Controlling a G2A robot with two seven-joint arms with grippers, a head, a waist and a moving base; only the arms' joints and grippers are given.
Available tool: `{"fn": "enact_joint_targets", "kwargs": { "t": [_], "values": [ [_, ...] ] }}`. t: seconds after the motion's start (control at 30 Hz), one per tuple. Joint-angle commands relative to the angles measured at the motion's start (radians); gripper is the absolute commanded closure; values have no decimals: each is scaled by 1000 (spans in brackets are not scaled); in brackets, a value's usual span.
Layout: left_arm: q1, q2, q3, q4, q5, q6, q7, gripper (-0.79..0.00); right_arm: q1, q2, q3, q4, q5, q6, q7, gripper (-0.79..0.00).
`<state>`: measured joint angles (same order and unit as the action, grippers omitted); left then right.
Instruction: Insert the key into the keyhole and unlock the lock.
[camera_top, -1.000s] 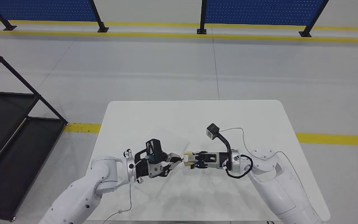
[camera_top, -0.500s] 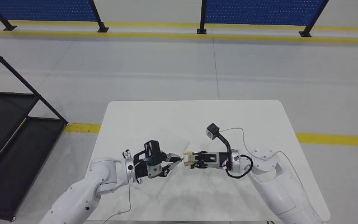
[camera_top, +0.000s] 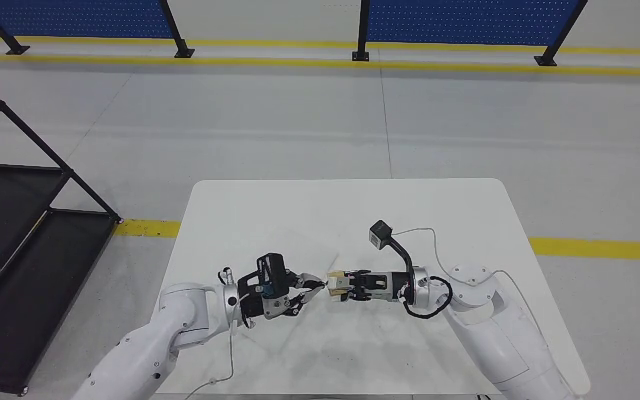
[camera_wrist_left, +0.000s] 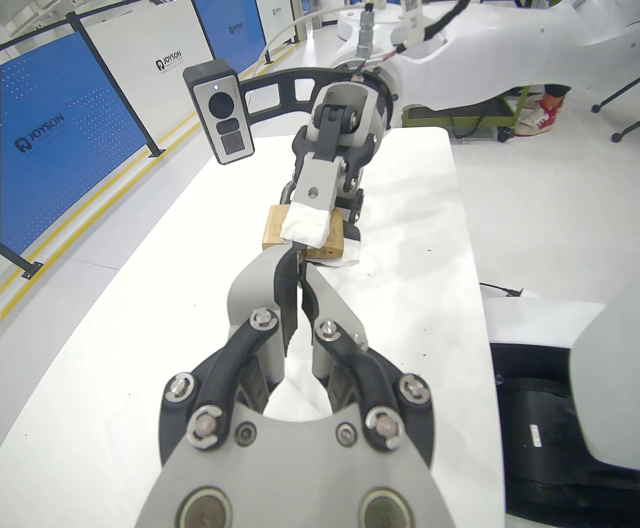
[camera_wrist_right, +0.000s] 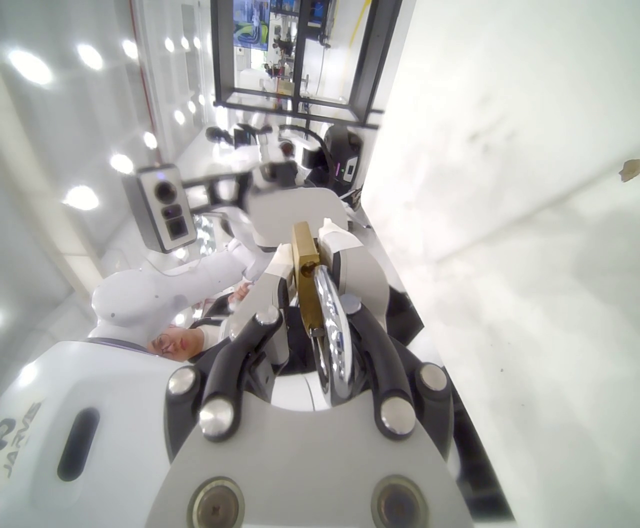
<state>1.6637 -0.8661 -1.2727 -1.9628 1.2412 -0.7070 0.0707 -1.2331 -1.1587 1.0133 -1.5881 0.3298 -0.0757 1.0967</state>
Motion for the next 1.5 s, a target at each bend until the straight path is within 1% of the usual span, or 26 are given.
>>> {"fn": "enact_joint_targets", "kwargs": {
  "t": [0.0,0.17,0.37,0.47,0.53,0.8,0.83,0.9,0.93,1.07,1.17,1.33,1.47],
  "values": [
    [7,-1,-7,4,-7,4,31,-785,0,0,0,0,0,0,0,0],
    [45,3,-56,41,-36,13,68,-785,0,0,0,0,0,0,0,0],
    [134,12,-180,90,-99,34,130,-785,0,0,0,0,0,0,0,0],
    [185,15,-242,99,-125,36,164,-785,0,0,0,0,0,0,0,0],
    [215,15,-269,97,-149,36,174,-785,0,0,0,0,0,0,0,0],
    [219,15,-272,96,-154,36,175,-785,0,0,0,0,0,0,0,0],
    [219,15,-272,96,-154,36,175,-785,-4,1,5,-1,-19,6,-26,0],
    [219,15,-272,96,-154,36,175,-785,-8,10,22,-12,-108,59,-66,0],
    [219,15,-272,96,-154,36,175,-785,-11,16,31,-18,-166,109,-83,0],
    [219,15,-272,96,-154,36,175,-785,-16,34,33,-82,-355,327,-90,0],
    [219,15,-272,96,-154,36,175,-785,-13,41,17,-103,-432,436,-68,0],
    [219,15,-272,96,-154,36,175,-785,14,39,-32,-86,-508,546,-59,0],
    [219,15,-272,96,-154,36,175,-785,43,33,-73,-60,-539,601,-63,0]
  ]
}}
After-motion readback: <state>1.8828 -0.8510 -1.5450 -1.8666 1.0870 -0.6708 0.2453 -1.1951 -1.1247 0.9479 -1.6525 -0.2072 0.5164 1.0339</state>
